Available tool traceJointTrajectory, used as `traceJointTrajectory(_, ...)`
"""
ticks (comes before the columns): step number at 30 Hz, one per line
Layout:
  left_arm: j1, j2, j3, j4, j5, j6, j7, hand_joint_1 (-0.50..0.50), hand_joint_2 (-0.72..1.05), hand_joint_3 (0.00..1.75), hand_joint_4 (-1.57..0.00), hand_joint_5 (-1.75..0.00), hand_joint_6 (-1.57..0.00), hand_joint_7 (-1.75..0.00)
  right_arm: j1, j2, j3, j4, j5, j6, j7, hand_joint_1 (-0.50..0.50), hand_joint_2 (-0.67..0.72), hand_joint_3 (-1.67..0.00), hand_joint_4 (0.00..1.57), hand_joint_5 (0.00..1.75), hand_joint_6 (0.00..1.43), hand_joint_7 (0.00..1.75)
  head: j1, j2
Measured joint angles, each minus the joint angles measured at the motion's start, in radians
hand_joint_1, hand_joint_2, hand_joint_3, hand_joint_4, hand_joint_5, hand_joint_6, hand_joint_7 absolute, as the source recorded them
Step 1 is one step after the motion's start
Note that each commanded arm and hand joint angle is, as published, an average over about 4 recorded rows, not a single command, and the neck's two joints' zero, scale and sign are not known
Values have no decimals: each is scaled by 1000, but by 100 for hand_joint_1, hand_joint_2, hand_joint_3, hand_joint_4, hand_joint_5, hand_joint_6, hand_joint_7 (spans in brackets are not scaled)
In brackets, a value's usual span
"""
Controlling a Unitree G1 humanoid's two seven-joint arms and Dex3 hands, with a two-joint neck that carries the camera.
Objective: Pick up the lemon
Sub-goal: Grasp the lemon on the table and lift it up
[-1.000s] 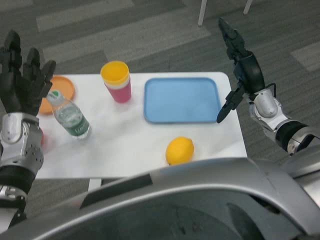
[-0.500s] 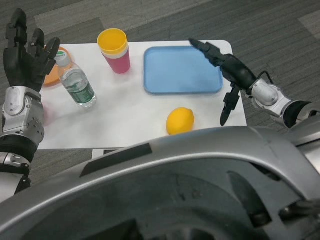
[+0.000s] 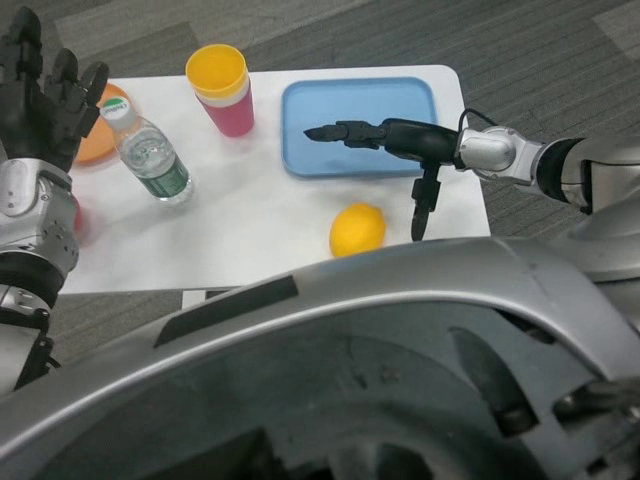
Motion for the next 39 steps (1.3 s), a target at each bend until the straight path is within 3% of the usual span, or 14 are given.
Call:
traceJointTrajectory(6,-22,4,-40,11,-35,0,-2,-46,105,9,0,-21,0,-14,-68,47,71,71,-54,2,49,-17,-35,0,0,0,0,0,23,27)
traceJointTrajectory(13,-19,4,-31,-8,-62,2,-27,-46,105,9,0,-21,0,-14,-97,74,128,123,-66,2,53,-17,-41,0,0,0,0,0,11,52)
traceJointTrajectory(18,20,3,52,-97,-49,5,-37,-46,105,9,0,-21,0,-14,-105,76,164,133,-70,2,53,-17,-41,-4,0,0,0,0,-12,58)
traceJointTrajectory(23,78,3,155,-211,26,-6,-39,-46,105,7,0,-21,0,-14,-109,77,171,135,-71,2,53,-17,-41,0,0,0,0,0,-19,70)
traceJointTrajectory(29,119,3,255,-306,107,-29,-38,-46,105,9,0,-21,0,-14,-119,79,185,141,-71,2,52,-17,-48,-8,0,0,0,0,-27,78)
traceJointTrajectory(39,134,4,295,-401,139,-31,-35,-46,105,9,0,-21,0,-14,-133,86,231,151,-73,2,51,-17,-54,-18,0,0,0,0,-34,65)
